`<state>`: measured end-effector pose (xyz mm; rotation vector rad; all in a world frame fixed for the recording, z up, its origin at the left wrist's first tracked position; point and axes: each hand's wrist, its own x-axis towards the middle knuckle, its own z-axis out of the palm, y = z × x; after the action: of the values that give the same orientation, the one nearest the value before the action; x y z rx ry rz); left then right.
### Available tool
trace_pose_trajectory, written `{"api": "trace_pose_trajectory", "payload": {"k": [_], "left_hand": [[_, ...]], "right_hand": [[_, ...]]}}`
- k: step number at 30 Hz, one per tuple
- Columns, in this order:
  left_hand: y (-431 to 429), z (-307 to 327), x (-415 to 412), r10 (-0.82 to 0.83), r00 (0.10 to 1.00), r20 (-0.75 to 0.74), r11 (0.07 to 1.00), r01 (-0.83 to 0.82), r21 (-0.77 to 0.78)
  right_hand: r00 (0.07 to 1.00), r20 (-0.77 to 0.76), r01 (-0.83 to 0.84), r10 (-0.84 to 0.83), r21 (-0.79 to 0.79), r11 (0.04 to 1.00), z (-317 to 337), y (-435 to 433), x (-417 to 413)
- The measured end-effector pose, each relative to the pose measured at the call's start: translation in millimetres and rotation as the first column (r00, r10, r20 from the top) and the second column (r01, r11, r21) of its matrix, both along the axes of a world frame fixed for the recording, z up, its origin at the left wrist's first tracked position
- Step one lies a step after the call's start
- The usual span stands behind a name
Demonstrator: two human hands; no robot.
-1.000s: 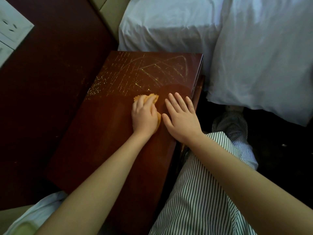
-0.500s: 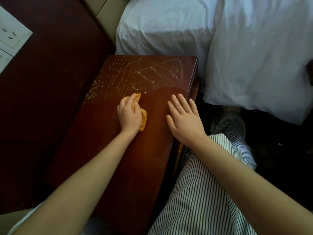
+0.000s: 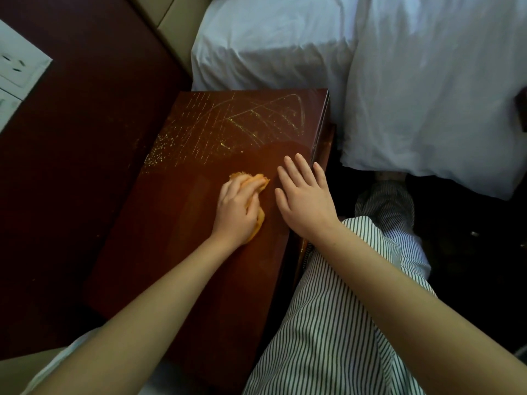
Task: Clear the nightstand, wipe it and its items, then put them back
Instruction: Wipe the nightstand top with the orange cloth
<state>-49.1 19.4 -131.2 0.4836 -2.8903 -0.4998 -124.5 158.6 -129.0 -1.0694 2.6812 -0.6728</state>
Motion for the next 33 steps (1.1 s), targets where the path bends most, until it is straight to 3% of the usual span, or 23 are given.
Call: {"api": "trace_pose_trajectory", "payload": {"k": [4,11,13,17,22,25,30,33], "left_hand": [[-19.3,1.5,-0.2,0.066,0.998,0.006,0.998,-0.066,-0.015],[-16.5,-1.4,-59.5,0.470,0.882,-0.036,0.882,-0.471,-0.015],[-5.4,-2.2,-67.6,0.442,0.896,-0.045,0.896,-0.444,-0.030],[13.9,-2.6,-51.2,0.234,0.972,-0.037,0.971,-0.235,-0.031],[13.0,0.8,-5.0,0.047,0.999,0.018,0.998,-0.046,-0.049],[2.5,1.3,-3.8,0.128,0.992,0.010,0.991,-0.127,-0.044],[1.0,-0.4,-57.8,0.419,0.907,-0.032,0.907,-0.420,-0.016],[14.8,-3.4,-85.5,0.427,0.903,-0.053,0.903,-0.429,-0.018]], "right_hand": [[1.000,-0.006,-0.023,0.023,0.010,1.000,-0.6,4.9,0.0],[1.000,0.019,-0.004,0.004,0.013,1.000,-2.1,15.4,-5.9],[1.000,0.017,-0.018,0.018,0.021,1.000,-1.9,15.3,-6.0],[1.000,0.019,-0.020,0.020,0.016,1.000,-1.1,14.3,-7.8],[1.000,0.024,-0.020,0.020,0.002,1.000,0.2,16.0,-7.8],[0.999,0.030,-0.019,0.019,0.002,1.000,-0.2,18.1,-8.1],[0.994,0.058,-0.093,0.089,0.078,0.993,-8.3,25.8,-9.1],[0.992,0.085,-0.105,0.098,0.084,0.991,-11.0,31.7,-11.2]]}}
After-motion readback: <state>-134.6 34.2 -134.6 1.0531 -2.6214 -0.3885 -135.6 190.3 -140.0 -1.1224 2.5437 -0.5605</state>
